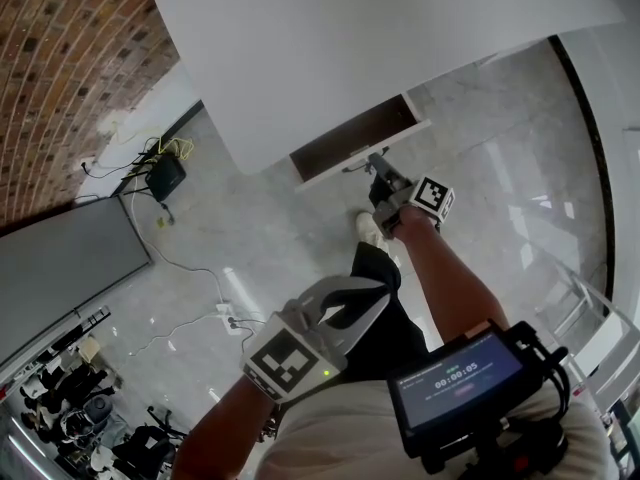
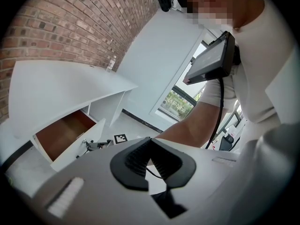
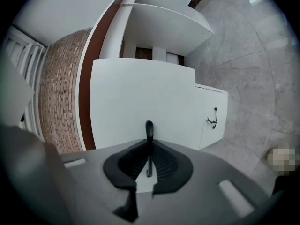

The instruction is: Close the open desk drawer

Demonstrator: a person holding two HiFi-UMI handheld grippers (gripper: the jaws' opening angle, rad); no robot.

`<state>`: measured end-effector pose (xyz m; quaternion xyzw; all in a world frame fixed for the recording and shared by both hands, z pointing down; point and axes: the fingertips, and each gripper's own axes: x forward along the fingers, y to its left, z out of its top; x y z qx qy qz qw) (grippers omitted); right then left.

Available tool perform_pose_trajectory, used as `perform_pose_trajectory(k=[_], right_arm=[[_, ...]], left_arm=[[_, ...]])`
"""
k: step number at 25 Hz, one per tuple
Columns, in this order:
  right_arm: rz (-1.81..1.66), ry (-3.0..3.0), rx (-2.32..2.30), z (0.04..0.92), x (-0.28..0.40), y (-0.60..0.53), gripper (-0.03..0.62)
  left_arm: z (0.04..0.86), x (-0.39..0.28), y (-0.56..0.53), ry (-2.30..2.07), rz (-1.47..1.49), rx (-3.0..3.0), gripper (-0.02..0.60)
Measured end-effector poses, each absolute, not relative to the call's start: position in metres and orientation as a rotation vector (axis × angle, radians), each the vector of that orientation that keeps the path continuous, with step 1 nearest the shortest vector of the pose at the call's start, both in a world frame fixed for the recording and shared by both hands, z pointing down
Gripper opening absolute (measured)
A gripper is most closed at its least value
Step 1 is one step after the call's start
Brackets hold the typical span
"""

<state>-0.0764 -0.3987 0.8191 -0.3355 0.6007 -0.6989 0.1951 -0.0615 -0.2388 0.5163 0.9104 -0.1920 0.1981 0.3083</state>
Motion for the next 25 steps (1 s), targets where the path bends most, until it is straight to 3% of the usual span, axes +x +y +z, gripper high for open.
perform_pose_trajectory(k=[25], right_arm=[[-1.866,1.590,-0.867,0.807,-0.083,-0.451,0.026]], left_arm=[[0.508,-0.033,-0.224,-0.469,0.556,2.471,0.005]])
